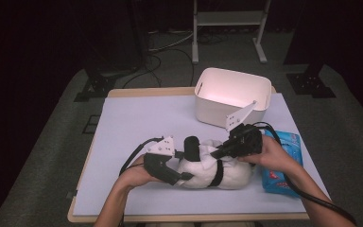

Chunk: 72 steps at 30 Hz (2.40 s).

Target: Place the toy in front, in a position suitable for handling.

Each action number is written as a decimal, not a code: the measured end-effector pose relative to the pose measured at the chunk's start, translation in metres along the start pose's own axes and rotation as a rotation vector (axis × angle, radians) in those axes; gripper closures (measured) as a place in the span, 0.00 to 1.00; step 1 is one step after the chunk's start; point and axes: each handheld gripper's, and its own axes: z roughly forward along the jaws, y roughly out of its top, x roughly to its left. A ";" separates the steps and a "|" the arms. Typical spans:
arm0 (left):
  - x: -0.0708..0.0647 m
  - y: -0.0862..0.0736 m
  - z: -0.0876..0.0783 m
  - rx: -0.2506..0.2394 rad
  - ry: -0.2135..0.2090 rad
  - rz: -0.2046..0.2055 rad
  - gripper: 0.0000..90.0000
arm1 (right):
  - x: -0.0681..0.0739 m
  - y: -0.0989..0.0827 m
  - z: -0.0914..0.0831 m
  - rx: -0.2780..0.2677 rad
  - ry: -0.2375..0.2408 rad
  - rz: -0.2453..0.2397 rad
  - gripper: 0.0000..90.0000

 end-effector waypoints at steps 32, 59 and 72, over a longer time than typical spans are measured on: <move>0.011 -0.020 0.015 -0.052 -0.059 -0.081 0.13 | -0.006 -0.047 -0.012 0.007 -0.029 0.074 0.95; 0.009 0.015 -0.005 -0.055 0.066 0.021 0.42 | -0.015 -0.044 -0.009 -0.098 -0.009 0.099 0.95; 0.005 0.040 -0.030 -0.002 0.099 0.077 0.41 | -0.016 -0.031 -0.011 -0.150 0.004 0.087 0.95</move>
